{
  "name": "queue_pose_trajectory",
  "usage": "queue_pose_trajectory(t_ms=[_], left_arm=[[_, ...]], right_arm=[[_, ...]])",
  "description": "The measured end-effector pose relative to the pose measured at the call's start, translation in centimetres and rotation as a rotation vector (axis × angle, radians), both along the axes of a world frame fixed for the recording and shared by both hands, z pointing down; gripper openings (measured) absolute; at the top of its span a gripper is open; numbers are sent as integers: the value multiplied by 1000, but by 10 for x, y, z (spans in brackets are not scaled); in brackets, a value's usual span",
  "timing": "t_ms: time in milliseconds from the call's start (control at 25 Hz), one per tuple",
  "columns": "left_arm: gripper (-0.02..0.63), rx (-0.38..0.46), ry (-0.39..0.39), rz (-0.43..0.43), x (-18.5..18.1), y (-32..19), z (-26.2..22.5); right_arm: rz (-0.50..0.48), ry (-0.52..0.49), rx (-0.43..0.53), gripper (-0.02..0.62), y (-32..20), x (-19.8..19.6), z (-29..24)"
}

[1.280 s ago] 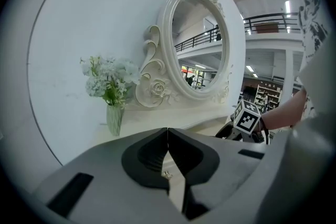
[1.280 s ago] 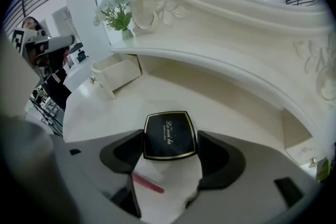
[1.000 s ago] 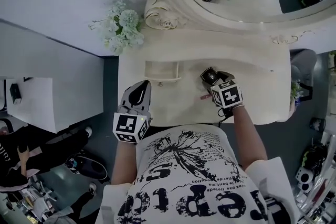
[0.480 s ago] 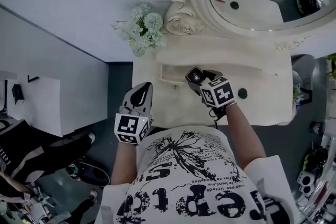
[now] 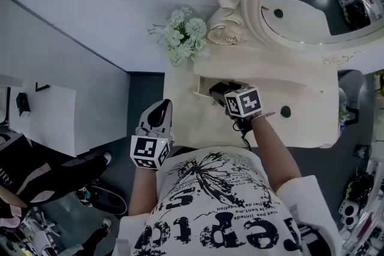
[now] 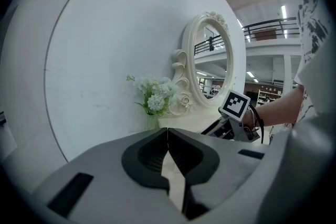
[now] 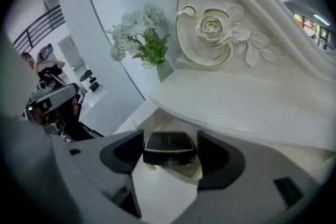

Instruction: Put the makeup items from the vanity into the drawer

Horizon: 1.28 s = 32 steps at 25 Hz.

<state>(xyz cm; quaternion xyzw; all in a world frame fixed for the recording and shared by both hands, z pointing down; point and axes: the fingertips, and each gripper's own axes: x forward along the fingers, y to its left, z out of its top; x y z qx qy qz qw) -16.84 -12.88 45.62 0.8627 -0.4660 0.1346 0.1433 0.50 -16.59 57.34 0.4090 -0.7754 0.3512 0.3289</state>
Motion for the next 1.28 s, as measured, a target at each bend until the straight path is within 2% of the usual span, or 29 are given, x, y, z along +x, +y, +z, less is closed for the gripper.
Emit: queue_pose_trajectory(t_ms=[120,240,480,880,1080,1280], left_arm=[[20,-2,5,8,-4,-2,1],[20,1,14,35,0,-7,2],[20,10,38,155,37,-19,0],[20,-7,69,397,153,-14,5],[20,-16,69,488,223,-3,7],[20,-37,48,506,269,3,14]], right_arm=[[30,30,70,327,-7,1,-7],[63,19,101,327,-4,7,-16],[186,51,142,327,15,53,-26],[488,166,92,327,89,195,-5],[573,211,46,327,122,263,13],[603,204,-6,327,135,312,38]])
